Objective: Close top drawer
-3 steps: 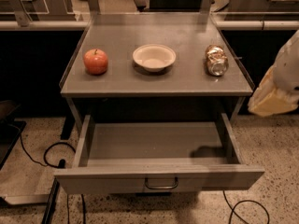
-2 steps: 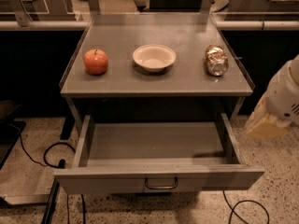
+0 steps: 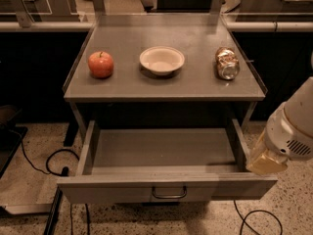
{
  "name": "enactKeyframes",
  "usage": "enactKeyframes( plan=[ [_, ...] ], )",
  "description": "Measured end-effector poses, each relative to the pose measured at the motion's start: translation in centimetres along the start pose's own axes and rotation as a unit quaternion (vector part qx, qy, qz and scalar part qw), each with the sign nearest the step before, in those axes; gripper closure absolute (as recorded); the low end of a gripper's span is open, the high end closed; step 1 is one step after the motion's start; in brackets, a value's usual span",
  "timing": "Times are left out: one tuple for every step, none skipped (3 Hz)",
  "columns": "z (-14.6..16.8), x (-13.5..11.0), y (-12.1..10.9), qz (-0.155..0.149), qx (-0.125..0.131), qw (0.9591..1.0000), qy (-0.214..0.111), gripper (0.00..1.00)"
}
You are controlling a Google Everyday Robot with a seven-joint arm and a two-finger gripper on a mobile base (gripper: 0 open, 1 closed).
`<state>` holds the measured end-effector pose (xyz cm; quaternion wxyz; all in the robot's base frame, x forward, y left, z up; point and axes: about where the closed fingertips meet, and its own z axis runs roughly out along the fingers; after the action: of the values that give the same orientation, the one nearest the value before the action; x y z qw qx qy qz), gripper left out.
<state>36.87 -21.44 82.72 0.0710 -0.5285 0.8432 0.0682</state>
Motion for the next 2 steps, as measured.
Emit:
enactKeyframes(
  plan=[
    [0.0,0.0,0.0,0.0,0.0,1.0,0.0,1.0],
    [2.4,0.8,1.1,0.013,-0.023,0.9996,0.005,1.0]
  ],
)
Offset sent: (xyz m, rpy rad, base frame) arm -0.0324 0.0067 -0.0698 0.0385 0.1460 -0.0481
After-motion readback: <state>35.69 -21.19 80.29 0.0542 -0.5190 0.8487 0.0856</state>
